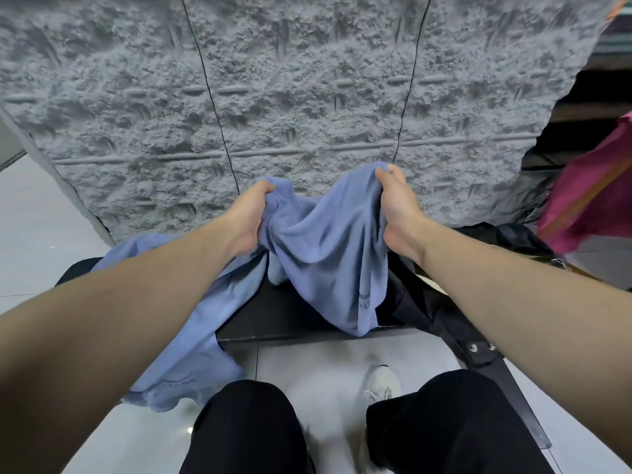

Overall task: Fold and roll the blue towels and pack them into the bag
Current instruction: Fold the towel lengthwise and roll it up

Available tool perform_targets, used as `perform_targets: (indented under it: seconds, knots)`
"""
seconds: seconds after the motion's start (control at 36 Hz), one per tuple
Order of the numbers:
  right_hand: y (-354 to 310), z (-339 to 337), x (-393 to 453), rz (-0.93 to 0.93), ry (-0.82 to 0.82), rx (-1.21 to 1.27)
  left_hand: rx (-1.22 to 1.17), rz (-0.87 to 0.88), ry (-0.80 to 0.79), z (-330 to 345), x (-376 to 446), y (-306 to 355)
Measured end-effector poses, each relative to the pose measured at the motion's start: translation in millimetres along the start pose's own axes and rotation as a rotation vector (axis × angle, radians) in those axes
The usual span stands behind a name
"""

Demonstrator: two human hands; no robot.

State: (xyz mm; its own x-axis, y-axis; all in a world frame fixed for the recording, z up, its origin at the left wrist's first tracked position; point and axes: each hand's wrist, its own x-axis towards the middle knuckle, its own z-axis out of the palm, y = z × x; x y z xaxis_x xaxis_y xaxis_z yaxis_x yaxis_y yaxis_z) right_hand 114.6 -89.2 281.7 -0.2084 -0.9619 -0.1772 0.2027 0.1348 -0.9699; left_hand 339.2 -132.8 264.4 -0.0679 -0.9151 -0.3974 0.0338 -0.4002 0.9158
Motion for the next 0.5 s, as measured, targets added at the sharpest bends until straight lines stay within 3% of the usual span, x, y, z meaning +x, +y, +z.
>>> perform_targets:
  seconds: [0.17, 0.31, 0.39, 0.5]
  knots:
    - [6, 16, 20, -0.007, -0.032, 0.004, -0.005, 0.013, 0.026, 8, 16, 0]
    - [48, 19, 38, 0.125, -0.047, -0.042, 0.184, -0.071, 0.057, -9, 48, -50]
    - [70, 15, 42, 0.173, -0.061, -0.17, 0.252, -0.115, 0.087, -7, 48, -73]
    - [98, 10, 46, 0.213, -0.065, -0.377, 0.318, -0.138, 0.01, -3, 53, -107]
